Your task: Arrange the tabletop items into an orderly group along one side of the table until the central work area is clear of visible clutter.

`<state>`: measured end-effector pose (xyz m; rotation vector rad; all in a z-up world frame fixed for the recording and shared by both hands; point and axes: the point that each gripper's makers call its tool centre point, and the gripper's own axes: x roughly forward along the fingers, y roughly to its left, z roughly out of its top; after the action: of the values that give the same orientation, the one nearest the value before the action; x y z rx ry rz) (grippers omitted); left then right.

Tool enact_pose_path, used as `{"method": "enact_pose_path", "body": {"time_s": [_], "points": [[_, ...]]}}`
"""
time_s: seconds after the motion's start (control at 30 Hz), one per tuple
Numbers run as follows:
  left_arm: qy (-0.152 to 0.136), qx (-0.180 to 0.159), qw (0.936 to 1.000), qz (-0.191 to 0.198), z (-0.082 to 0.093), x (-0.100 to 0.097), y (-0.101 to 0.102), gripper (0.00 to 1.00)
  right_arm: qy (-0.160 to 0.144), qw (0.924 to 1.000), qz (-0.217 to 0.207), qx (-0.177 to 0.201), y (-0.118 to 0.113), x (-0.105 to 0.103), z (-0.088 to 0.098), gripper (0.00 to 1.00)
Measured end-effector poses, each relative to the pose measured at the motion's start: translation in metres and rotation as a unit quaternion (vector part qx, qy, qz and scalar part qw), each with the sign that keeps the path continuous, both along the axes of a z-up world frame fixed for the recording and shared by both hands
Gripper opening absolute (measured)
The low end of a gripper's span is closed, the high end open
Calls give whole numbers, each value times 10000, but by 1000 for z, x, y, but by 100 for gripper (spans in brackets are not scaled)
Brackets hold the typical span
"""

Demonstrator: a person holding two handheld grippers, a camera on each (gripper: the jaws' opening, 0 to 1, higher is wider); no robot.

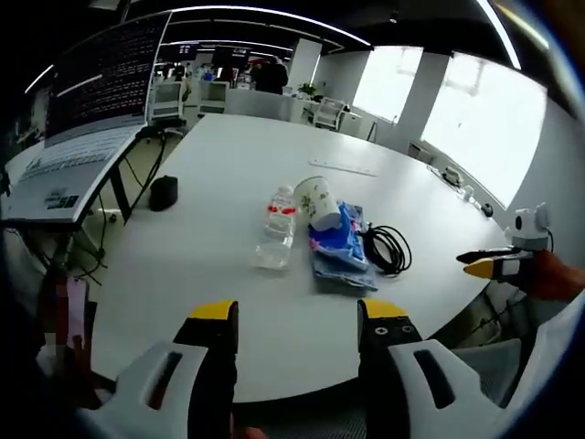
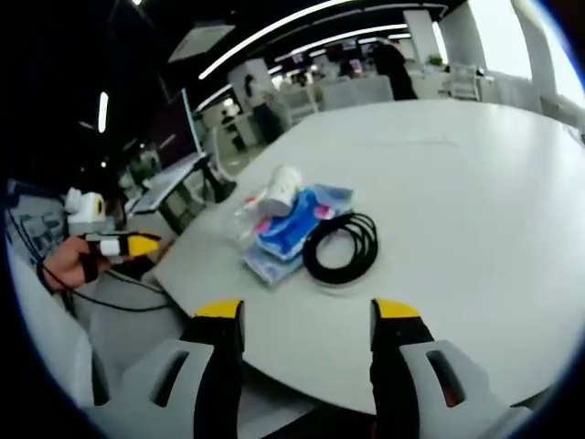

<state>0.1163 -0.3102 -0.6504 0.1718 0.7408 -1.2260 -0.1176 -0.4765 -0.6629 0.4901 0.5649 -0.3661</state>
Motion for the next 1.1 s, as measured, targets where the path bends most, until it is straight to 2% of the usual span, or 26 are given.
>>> {"method": "enact_pose_path", "body": {"time_s": [1.1], "points": [[72,79,9999,-3,-4,-2,5,51,-125,9998,-124,89,-2,0,0,52]]}}
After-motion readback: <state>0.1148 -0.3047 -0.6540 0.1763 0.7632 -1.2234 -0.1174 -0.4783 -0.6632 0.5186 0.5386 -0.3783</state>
